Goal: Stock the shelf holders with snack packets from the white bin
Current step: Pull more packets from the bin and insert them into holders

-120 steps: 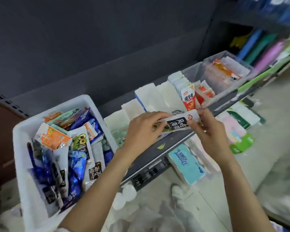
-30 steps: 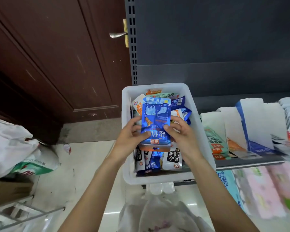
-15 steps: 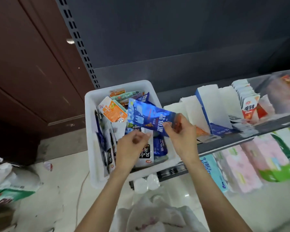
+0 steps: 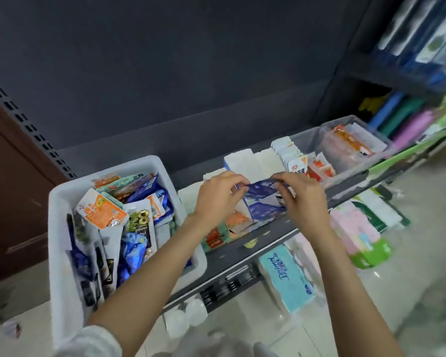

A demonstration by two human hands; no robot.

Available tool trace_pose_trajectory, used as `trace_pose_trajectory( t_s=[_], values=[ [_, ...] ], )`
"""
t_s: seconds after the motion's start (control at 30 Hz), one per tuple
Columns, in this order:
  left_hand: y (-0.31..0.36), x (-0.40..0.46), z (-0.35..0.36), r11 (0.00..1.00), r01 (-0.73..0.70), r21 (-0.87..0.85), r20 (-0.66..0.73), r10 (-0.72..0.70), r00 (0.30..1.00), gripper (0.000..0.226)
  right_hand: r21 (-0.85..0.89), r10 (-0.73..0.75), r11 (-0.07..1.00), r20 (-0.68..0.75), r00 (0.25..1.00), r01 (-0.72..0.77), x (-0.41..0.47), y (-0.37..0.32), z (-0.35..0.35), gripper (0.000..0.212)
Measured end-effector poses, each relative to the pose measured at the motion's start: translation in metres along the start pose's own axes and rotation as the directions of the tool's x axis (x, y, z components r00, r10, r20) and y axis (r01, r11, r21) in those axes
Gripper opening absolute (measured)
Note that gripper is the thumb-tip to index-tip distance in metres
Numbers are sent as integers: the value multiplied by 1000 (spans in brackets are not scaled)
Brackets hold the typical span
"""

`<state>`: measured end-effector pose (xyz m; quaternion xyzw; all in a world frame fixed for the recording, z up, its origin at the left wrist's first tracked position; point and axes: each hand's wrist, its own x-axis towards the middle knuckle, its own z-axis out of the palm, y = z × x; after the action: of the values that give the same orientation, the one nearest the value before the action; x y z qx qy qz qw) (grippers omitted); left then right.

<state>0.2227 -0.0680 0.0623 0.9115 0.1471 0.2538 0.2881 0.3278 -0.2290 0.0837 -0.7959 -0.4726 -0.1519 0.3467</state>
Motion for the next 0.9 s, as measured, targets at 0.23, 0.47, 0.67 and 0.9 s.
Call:
trace_pose_trajectory(
  t_s=[0.23,0.47,0.67,0.9],
  values=[
    [-1,-1,59,978,140,-152,2,-141,990,14,-7,15,1000,64,998,-14,-8,37,4,22],
    [-9,-20,64,980,55,189,172,-88,981,21,-89,-14,995,342,940,47,-20,59,34,34],
    [0,-33,51,988,70,141,270,-107,957,25,-97,62,995,521,851,-13,-29,55,40,54],
    [-8,-83,-33,942,329,-62,-372,-328,869,20,617,375,654,238,896,-438,-9,-26,12,35]
  ],
)
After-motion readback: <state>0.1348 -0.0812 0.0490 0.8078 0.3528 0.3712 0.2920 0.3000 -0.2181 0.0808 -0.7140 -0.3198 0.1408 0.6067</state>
